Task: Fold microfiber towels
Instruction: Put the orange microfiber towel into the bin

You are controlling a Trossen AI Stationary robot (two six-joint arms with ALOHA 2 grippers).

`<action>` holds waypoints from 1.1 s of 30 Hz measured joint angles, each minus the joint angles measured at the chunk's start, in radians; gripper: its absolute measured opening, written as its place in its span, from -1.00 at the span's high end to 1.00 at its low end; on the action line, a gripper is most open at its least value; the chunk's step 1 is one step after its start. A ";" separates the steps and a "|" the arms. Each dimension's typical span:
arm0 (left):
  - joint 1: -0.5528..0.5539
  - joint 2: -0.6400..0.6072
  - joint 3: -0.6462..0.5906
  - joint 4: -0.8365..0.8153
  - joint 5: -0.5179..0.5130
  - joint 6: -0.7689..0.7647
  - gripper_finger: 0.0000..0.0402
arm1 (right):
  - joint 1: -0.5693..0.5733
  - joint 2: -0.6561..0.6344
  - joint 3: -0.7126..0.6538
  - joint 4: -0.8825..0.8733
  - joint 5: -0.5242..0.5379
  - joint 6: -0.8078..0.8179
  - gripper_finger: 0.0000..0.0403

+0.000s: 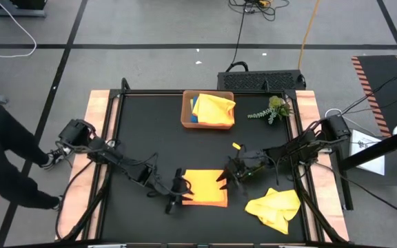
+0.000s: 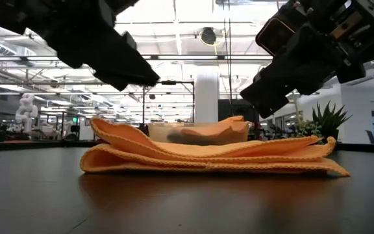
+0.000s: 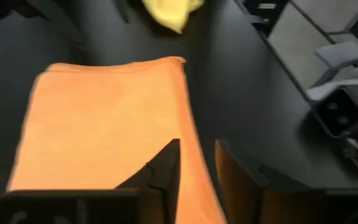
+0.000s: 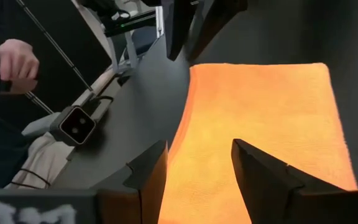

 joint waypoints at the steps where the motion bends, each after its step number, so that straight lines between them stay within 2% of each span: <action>1: 0.007 0.000 0.000 -0.001 -0.001 -0.003 0.43 | -0.002 0.000 0.000 -0.002 0.000 -0.002 0.13; 6: 0.040 0.000 0.000 -0.010 -0.031 -0.008 0.06 | -0.005 0.000 0.000 -0.009 0.002 -0.019 0.12; 10: 0.078 -0.017 0.000 -0.024 -0.031 -0.047 -0.12 | -0.026 0.000 0.000 -0.050 0.002 0.038 0.12; 14: 0.124 -0.067 0.001 -0.015 -0.030 -0.170 -0.16 | -0.083 0.001 0.000 -0.091 0.008 0.097 0.12; 23: 0.189 -0.120 0.000 -0.280 -0.055 -0.216 -0.17 | -0.142 0.001 0.000 -0.111 0.003 0.062 0.11; 33: 0.266 -0.103 -0.001 -0.346 0.002 -0.223 -0.17 | -0.163 0.001 0.000 -0.179 0.001 0.019 0.11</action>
